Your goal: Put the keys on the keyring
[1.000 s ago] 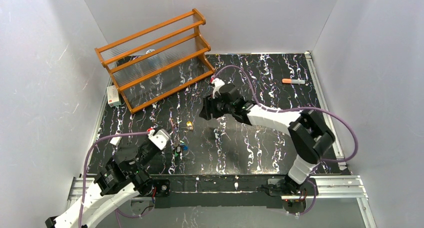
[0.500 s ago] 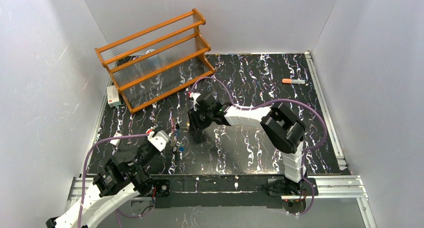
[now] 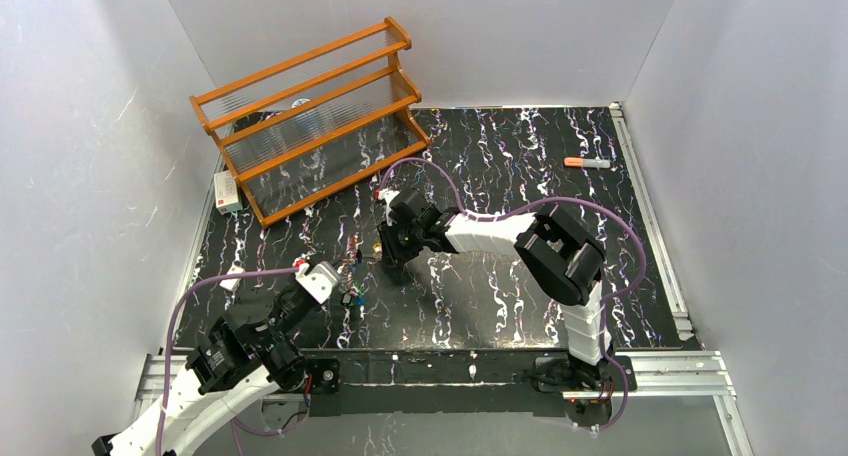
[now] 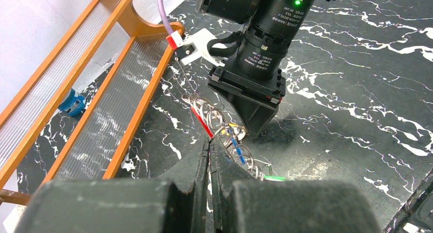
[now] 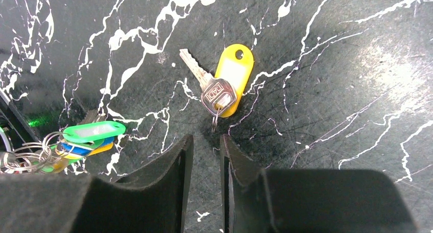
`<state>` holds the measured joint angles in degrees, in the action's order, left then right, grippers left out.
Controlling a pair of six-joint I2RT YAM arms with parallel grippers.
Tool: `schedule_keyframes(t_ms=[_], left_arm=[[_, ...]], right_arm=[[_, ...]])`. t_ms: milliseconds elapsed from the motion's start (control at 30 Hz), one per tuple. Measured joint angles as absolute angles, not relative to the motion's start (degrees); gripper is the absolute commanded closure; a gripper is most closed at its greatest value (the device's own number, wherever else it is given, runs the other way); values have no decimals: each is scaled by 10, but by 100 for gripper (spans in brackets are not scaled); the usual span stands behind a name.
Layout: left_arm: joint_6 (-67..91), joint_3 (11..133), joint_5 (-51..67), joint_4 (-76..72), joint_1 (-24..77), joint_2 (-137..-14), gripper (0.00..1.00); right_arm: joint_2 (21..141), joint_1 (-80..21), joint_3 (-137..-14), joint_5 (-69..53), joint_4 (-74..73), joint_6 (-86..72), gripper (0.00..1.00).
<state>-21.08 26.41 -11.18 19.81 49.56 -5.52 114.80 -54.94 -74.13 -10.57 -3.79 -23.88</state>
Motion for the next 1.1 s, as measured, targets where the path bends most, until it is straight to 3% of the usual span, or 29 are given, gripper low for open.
schedule_keyframes(t_ms=[267, 600, 1100], left_arm=[[-215, 264, -105, 198, 496, -55, 100], [-219, 264, -96, 198, 496, -56, 100], [-219, 264, -91, 197, 496, -72, 100]], right_arm=[[1149, -549, -741, -93, -25, -241, 67], [1156, -549, -742, -85, -24, -240, 98], [1112, -539, -690, -94, 25, -226, 99]])
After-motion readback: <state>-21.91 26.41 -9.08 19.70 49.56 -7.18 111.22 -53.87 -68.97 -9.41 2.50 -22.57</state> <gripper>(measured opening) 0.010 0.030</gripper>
